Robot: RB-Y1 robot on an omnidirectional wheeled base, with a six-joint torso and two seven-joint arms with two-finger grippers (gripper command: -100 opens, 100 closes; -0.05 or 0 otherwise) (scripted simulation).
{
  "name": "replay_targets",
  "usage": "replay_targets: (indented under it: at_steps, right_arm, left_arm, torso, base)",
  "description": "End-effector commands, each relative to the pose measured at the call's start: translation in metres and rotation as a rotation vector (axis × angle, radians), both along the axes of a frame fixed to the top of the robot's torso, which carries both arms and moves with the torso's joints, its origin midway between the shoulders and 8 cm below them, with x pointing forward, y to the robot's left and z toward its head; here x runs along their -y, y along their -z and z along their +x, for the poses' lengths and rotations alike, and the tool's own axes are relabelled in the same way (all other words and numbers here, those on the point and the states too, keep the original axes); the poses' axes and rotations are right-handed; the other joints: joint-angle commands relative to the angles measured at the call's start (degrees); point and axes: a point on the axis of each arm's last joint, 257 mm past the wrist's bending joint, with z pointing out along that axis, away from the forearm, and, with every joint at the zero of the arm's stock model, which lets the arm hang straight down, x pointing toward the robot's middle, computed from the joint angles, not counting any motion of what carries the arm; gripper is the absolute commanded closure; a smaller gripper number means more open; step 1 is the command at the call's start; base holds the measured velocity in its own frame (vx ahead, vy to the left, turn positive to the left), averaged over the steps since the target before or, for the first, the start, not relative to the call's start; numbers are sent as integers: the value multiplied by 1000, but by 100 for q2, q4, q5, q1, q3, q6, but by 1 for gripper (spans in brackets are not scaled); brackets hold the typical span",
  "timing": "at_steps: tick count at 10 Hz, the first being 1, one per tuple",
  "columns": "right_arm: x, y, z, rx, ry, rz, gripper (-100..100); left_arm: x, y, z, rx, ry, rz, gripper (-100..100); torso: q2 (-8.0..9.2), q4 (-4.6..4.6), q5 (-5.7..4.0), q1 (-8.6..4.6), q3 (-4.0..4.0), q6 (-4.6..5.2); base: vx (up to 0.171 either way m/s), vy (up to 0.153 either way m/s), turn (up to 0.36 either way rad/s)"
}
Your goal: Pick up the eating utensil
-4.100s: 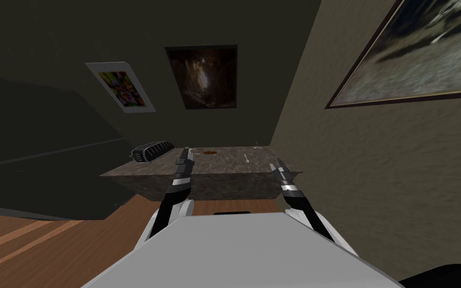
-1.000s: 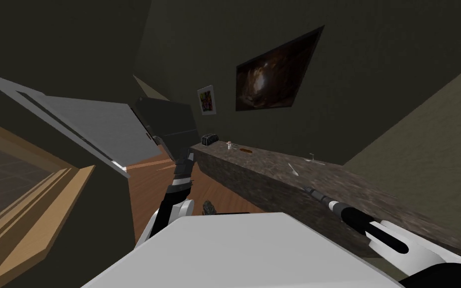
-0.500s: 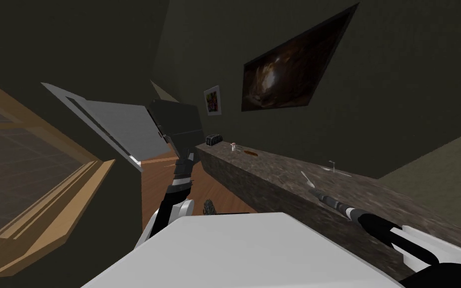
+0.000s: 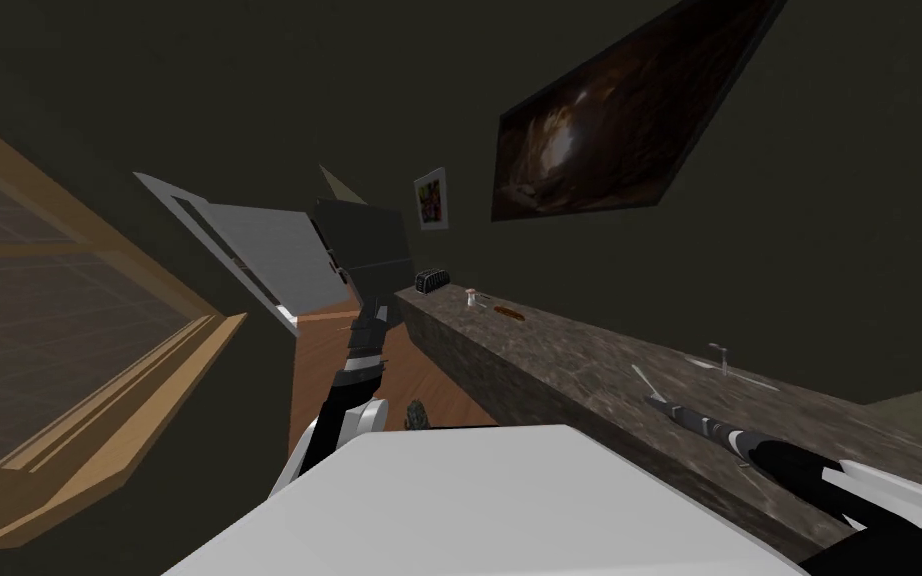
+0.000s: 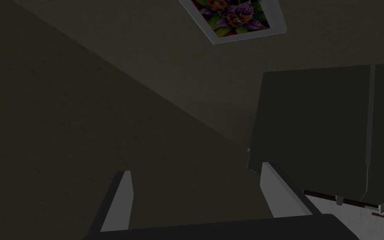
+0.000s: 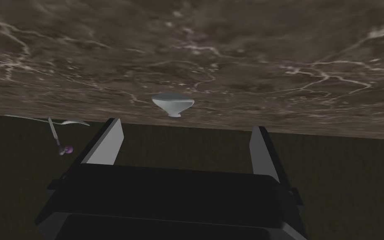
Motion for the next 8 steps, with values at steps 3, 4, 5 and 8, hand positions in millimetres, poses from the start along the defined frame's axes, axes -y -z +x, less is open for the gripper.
replay_targets:
  at_steps: [3,4,5,8]
  right_arm:
    - [15,0,-13,-52,-4,-48,-100]
    - [16,0,-14,-55,-4,-52,0]
    - [23,-4,-6,-30,-4,-56,-100]
    - [41,-9,-9,-28,8,-83,-100]
  left_arm:
    - [0,0,0,0,0,0,0]
    - [0,0,0,0,0,0,0]
    - [0,0,0,0,0,0,0]
    - [0,0,0,0,0,0,0]
  torso:
    - [14,4,2,11,9,1]
    - [28,6,3,21,16,4]
    - [40,9,5,27,23,5]
    - [61,14,8,38,36,3]
  base:
    - [63,-39,77]
    - [7,-5,-1]
    - [-17,17,94]
    - [-34,17,63]
